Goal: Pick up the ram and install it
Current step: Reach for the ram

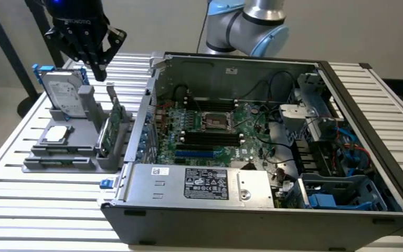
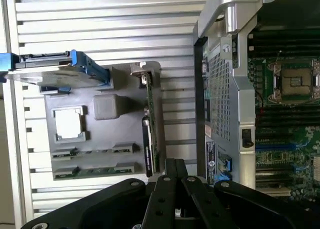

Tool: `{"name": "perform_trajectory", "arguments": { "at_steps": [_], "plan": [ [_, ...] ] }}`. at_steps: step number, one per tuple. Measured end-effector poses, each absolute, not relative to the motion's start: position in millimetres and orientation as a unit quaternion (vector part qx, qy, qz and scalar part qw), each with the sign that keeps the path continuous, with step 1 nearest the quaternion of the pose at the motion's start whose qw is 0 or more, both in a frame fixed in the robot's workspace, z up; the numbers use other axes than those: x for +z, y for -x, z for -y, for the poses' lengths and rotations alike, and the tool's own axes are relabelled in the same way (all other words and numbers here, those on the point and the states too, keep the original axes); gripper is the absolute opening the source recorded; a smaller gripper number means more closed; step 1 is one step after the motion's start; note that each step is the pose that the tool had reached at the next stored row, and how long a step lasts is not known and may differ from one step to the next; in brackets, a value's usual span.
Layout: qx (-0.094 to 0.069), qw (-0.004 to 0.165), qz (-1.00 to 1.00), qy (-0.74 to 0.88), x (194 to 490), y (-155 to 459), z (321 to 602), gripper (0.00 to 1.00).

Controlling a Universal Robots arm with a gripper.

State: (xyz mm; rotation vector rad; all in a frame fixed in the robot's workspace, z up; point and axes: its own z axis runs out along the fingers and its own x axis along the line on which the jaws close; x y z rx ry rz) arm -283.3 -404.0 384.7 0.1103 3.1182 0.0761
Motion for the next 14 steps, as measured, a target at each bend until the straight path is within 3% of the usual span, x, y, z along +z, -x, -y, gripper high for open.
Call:
{"name": "perform_trajectory", "arguments": {
  "at_steps": [14],
  "plan": [
    [0.024, 0.009, -0.999, -0.035, 380.1, 346.8, 407.0, 0.11]
  ]
}}
